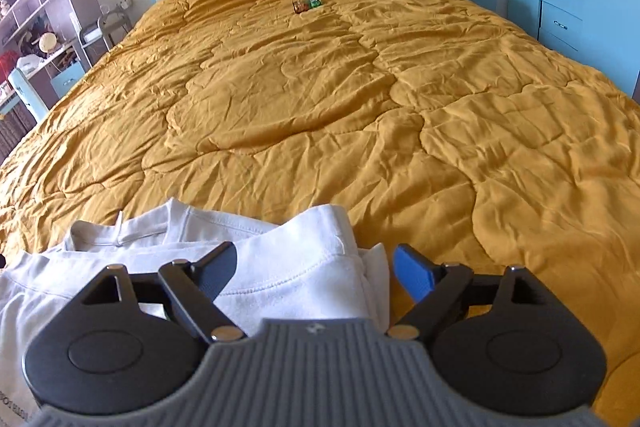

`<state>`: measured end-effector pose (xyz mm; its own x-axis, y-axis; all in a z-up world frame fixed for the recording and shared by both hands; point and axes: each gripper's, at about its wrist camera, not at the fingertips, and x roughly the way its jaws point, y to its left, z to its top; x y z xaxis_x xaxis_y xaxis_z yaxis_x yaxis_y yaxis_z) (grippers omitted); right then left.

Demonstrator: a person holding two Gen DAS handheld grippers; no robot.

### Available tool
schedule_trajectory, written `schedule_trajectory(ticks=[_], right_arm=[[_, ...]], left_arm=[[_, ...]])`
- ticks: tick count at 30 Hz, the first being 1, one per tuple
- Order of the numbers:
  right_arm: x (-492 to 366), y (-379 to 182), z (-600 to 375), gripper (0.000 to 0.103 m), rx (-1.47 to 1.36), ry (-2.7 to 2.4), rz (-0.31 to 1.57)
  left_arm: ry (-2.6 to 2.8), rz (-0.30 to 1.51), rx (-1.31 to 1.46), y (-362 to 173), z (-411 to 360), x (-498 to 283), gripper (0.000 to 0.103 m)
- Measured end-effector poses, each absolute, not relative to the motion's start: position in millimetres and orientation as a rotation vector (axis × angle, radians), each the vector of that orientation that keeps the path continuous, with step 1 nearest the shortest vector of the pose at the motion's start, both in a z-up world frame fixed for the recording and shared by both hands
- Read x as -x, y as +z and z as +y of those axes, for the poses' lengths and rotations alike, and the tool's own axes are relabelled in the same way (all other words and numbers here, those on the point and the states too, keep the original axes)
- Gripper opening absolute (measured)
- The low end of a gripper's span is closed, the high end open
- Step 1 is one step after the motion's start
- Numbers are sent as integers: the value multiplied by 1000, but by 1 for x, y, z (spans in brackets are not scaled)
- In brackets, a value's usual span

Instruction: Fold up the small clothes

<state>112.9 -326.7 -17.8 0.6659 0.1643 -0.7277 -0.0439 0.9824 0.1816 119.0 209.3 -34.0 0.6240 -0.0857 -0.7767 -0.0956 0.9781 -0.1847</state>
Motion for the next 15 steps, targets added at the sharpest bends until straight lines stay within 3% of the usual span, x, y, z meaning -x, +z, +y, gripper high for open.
schedule_trajectory(ticks=[5,6,7,8,9,10,11,14,15], right_arm=[[-129,-39,-320,81,-109,118,828],[-132,-42,-320,80,-110,120,814],[-133,-44,-321,76,-110,114,807],[-135,-45,-321,65,-114,106,805],[-136,-45,-322,59,-116,99,805],[-137,-45,-323,46,-109,84,805],[-137,-45,-323,29,-94,69,800],[-134,-41,-328,6,-101,77,765],[-132,-39,-330,3,-107,82,751]], left_arm=[[-38,952,311,-58,219,-139,81],[-63,952,359,-62,223,-142,80],[-75,948,403,-65,227,-144,72],[-76,943,441,-68,231,-145,64],[-72,938,504,-70,236,-146,45],[-76,935,556,-71,241,-146,18],[-82,938,590,-72,245,-145,7],[-102,926,629,-70,251,-141,4],[-104,908,613,-67,251,-138,4]])
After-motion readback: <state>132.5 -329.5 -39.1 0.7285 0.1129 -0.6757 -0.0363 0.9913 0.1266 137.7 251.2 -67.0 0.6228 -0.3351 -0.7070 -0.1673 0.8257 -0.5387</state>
